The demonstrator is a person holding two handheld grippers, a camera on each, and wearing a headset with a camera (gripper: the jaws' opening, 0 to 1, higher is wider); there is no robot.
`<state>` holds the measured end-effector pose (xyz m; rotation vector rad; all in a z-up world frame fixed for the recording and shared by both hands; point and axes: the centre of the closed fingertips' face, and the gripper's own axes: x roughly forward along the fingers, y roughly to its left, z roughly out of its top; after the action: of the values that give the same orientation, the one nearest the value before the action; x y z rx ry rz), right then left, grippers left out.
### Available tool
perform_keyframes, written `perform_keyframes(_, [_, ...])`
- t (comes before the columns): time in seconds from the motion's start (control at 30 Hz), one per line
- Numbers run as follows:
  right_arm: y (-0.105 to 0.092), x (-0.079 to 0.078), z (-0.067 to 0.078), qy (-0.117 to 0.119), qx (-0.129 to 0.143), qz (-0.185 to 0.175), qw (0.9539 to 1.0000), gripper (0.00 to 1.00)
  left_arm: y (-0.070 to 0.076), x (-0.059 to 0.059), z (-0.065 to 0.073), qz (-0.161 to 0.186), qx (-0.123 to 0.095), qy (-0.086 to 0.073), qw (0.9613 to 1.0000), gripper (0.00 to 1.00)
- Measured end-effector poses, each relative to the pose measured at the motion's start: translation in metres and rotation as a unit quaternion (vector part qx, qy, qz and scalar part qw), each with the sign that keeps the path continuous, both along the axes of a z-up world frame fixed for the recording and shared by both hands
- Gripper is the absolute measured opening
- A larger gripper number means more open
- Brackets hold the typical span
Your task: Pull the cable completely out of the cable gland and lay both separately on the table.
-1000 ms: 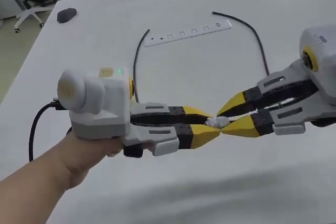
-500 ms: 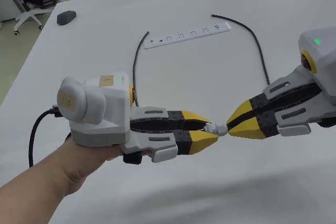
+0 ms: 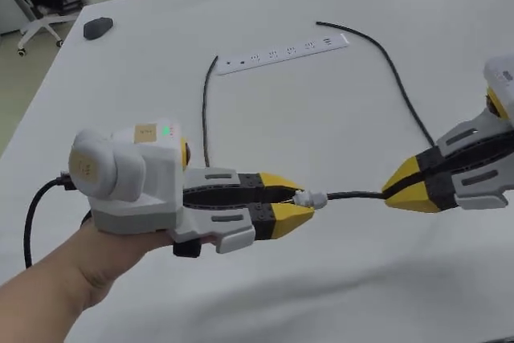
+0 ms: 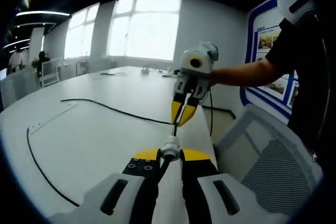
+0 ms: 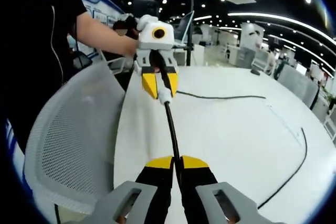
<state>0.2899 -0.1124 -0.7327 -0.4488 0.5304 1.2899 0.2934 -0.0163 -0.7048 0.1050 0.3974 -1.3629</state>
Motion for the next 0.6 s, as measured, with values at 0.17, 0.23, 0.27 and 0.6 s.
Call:
perform_keyframes(0.17, [-0.040, 0.007, -0.015, 0.007, -0.028, -0.046, 0.9985, 0.00, 0.016, 0.003, 0.000, 0.019, 0.001, 0.004, 0.9998, 0.15])
perform_keyframes(0.23, [-0.054, 0.008, -0.019, 0.007, -0.031, -0.058, 0.9978, 0.00, 0.022, 0.004, 0.000, 0.025, 0.003, 0.002, 0.9997, 0.15])
perform_keyframes(0.27, [-0.059, 0.008, -0.020, 0.012, -0.031, -0.065, 0.9973, 0.00, 0.023, 0.004, 0.000, 0.026, 0.002, 0.002, 0.9996, 0.15])
perform_keyframes(0.6, [-0.084, 0.014, -0.039, 0.060, -0.055, -0.127, 0.9885, 0.00, 0.023, 0.006, -0.003, 0.041, 0.004, -0.002, 0.9991, 0.15])
